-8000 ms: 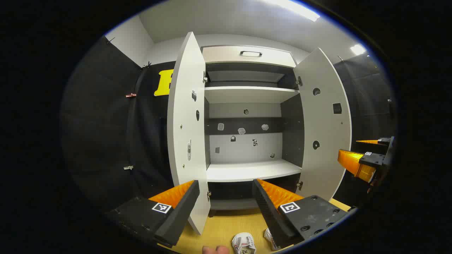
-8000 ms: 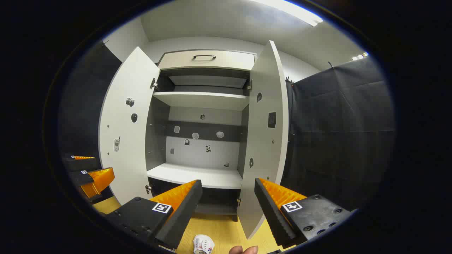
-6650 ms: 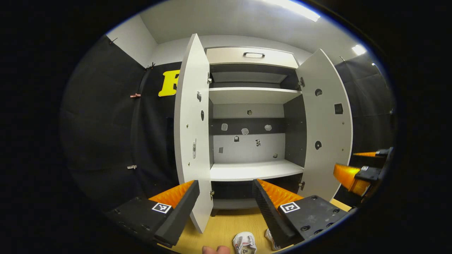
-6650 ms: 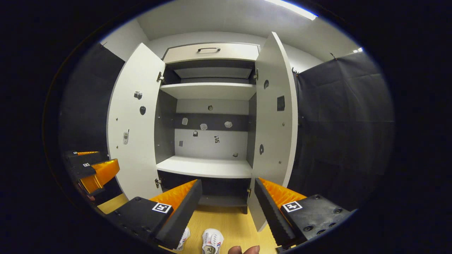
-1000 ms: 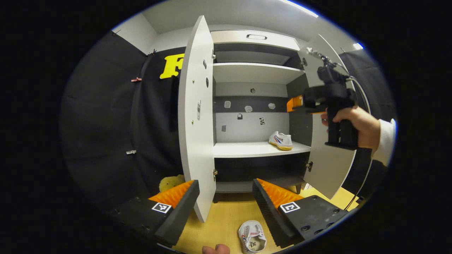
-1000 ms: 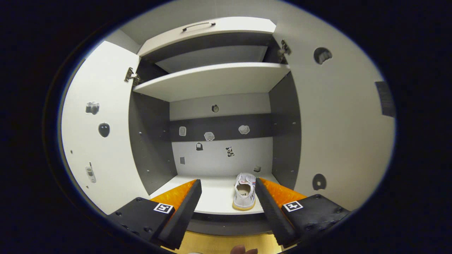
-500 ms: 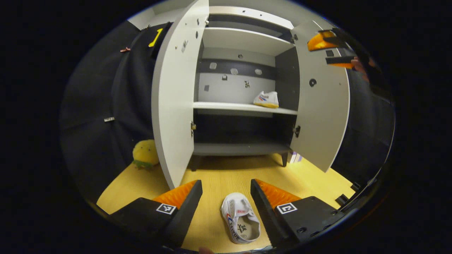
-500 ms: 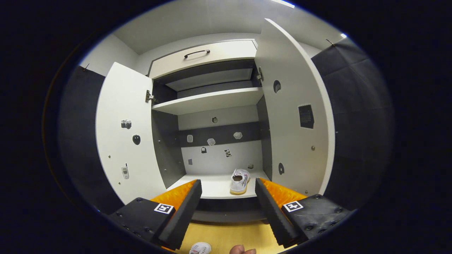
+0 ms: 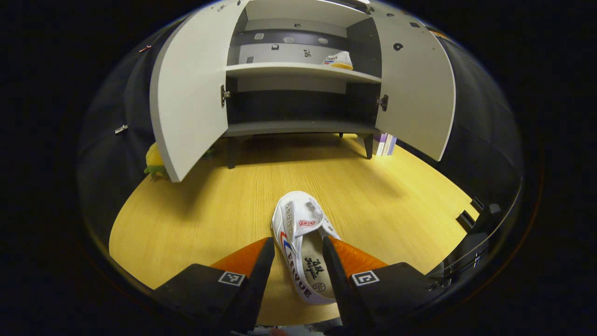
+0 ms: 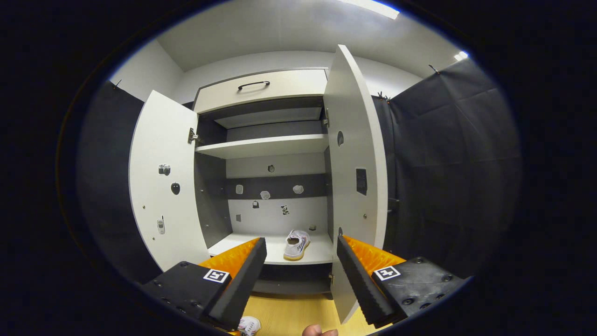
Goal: Grab one shoe with the right hand and put it into the shoe cabinet, grab the other shoe with the left hand and put it into the shoe cabinet; then close the right door with the right hand and the left door with the left hand.
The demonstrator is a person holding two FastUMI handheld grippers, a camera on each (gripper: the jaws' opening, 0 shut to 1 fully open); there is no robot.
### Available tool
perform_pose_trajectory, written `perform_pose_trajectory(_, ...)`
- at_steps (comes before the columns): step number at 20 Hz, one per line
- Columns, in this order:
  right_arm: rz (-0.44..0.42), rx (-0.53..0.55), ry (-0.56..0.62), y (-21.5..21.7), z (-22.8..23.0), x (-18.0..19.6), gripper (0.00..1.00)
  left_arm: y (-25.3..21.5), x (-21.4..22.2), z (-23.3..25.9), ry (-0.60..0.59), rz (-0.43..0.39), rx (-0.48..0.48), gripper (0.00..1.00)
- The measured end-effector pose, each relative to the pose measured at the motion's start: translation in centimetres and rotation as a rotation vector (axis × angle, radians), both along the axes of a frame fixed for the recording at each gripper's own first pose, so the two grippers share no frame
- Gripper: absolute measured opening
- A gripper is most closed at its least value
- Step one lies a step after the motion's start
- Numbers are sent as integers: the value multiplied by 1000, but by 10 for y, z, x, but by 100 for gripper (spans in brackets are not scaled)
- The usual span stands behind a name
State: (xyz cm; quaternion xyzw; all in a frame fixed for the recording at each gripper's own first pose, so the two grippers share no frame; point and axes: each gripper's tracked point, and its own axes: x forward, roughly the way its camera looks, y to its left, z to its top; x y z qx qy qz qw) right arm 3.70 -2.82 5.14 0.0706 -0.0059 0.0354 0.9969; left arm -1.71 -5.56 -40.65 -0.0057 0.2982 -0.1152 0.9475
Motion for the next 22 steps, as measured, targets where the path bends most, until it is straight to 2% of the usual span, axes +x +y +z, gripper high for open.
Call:
perform_pose_trajectory(3,-17,-25,0,-13,1,-6,96,-3,19,-17,-3,1,11,66)
perform_pose_trajectory(9,-58,-52,11,-34,-1,-14,96,6,51,-46,20,37,76,58)
perform_pose_trajectory(11,-77,-63,9,-41,0,-14,96,13,56,-49,45,77,128,46)
perform_pose_trajectory(12,-86,-61,6,-45,0,-14,96,19,55,-48,53,104,170,28)
perform_pose_trajectory(14,-108,-60,0,-54,1,-14,96,22,56,-49,70,100,183,10)
perform_pose_trajectory(18,-112,-37,11,-61,-2,-14,96,16,53,-44,158,118,64,6)
perform_pose_trajectory(22,-103,-20,31,-66,-5,-14,96,15,57,-5,107,144,65,5)
